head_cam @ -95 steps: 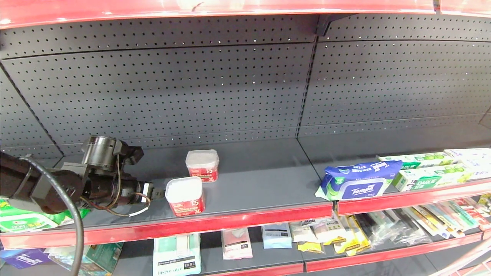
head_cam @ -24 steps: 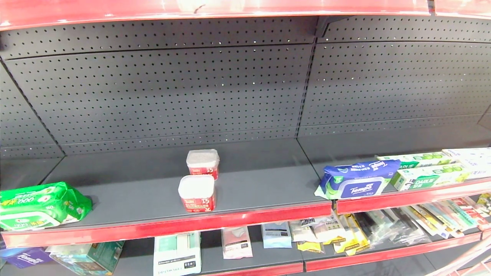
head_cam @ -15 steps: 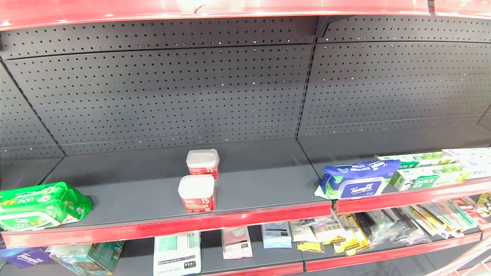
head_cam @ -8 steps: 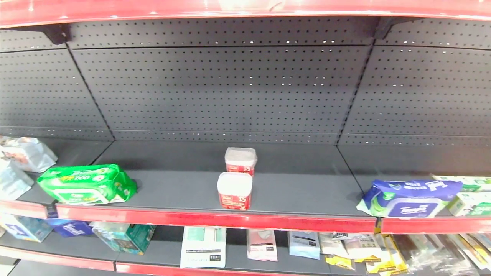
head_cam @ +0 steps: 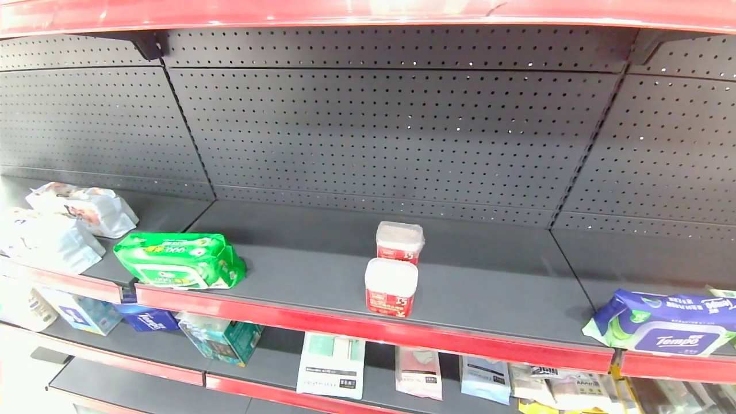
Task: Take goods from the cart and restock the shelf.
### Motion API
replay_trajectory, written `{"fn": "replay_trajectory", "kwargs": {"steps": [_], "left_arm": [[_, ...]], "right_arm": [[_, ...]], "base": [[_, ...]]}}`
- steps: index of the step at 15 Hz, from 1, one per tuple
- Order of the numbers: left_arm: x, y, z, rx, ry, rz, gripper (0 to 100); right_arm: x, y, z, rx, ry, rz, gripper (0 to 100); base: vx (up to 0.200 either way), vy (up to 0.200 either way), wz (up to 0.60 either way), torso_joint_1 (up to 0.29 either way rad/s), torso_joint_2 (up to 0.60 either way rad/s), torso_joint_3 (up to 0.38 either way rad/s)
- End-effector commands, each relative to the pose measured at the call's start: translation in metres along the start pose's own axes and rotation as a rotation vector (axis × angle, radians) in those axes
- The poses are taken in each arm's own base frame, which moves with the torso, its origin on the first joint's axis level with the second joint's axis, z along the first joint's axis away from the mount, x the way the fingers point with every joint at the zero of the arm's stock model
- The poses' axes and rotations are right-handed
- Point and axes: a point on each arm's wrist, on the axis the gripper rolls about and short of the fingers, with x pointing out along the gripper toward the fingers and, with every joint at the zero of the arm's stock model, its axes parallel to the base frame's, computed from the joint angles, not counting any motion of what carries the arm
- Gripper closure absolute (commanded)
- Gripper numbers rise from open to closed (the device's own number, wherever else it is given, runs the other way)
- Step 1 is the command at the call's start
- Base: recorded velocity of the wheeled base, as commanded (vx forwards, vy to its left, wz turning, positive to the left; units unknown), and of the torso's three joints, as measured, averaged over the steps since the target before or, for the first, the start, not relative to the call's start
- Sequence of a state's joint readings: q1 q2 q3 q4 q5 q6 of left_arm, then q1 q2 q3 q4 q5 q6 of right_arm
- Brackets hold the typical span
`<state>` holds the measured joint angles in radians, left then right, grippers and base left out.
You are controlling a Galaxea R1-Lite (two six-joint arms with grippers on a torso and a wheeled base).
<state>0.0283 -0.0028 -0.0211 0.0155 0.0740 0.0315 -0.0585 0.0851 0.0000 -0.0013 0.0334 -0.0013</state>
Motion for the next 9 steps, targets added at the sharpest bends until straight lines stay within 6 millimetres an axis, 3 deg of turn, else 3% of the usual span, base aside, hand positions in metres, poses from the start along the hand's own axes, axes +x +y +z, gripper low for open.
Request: {"fn": "replay_trajectory", "kwargs": {"steps": [1,9], "left_arm": [[0.0002,0.0002,0.0007,0.002,-0.002,0.01,0],[0.0002,0.0,0.0007,-0.019,-0.002,0.0,0]], "right_arm": [[0.0001,0.0,0.0,0.001,0.001,0.001,0],[0.0001,-0.0007,0.0,-0.005,0.001,-0.032,0]], "base": [[0.0,0.0,0.0,0.0,0.0,0.0],[0.0,0.0,0.0,0.0,0.0,0.0]]}}
